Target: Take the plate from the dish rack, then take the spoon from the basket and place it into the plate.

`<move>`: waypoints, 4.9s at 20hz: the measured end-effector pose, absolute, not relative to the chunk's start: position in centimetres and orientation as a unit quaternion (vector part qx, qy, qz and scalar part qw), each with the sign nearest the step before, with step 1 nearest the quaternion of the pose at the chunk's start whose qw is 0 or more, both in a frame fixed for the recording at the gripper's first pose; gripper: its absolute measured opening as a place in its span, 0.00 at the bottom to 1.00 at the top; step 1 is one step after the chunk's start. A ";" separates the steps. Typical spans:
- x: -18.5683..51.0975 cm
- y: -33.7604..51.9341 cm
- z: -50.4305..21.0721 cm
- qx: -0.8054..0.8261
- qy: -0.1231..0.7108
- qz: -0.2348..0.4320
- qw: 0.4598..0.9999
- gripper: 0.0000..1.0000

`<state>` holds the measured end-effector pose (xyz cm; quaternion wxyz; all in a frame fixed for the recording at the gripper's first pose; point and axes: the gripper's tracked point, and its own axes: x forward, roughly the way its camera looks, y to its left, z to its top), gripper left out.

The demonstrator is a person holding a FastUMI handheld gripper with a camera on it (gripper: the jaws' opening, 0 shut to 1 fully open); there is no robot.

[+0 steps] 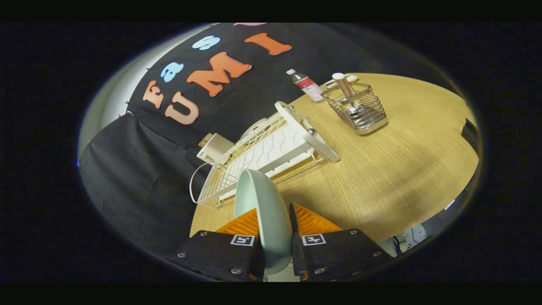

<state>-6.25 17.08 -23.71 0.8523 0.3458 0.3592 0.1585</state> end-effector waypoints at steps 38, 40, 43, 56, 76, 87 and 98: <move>4.2 -1.2 -16.0 0.078 0.129 -0.026 0.988 0.98; 4.9 -1.0 -16.1 0.061 0.119 -0.021 0.991 0.98; 5.9 -0.7 -16.2 0.032 0.107 -0.020 0.994 0.98; 9.0 1.5 -17.4 0.002 0.107 -0.011 0.994 0.18; 0.1 1.9 -7.7 -0.015 0.031 -0.014 0.999 0.10; -6.2 10.6 -8.5 -0.005 0.036 0.060 0.998 0.10; -7.3 19.5 -14.3 -0.010 0.088 0.129 0.988 0.10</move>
